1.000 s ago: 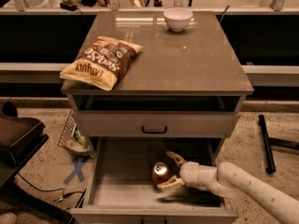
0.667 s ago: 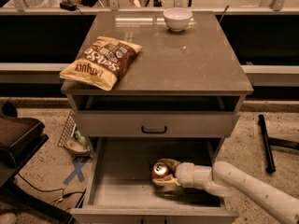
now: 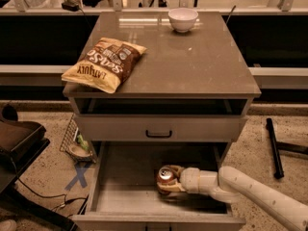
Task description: Pick coke can from middle drawer and place on counter
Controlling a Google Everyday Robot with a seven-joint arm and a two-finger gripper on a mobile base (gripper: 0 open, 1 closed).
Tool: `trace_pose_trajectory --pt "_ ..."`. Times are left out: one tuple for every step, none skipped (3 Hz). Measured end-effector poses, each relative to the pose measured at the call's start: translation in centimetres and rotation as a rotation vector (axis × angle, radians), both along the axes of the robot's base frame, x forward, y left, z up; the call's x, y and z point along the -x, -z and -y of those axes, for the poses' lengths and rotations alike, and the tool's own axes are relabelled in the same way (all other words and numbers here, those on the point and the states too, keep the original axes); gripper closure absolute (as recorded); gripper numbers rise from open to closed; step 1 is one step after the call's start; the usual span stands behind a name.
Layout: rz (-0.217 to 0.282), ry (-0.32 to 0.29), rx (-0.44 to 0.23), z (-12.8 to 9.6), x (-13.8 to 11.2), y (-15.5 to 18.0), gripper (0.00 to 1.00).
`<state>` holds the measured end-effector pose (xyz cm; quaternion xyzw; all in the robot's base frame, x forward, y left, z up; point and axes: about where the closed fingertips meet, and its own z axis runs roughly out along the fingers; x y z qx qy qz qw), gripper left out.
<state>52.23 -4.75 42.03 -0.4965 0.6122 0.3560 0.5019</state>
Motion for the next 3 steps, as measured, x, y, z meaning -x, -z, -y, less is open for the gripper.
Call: trace_pose_trajectory --pt "0.000 -0.002 -0.001 -0.1 0.0 0.0 1.00" --pt "0.003 -0.021 0.005 -0.3 -0.2 -2.2 1.00" --pt "-0.019 -0.041 -0.004 0.5 -0.1 -7.8 1.00"
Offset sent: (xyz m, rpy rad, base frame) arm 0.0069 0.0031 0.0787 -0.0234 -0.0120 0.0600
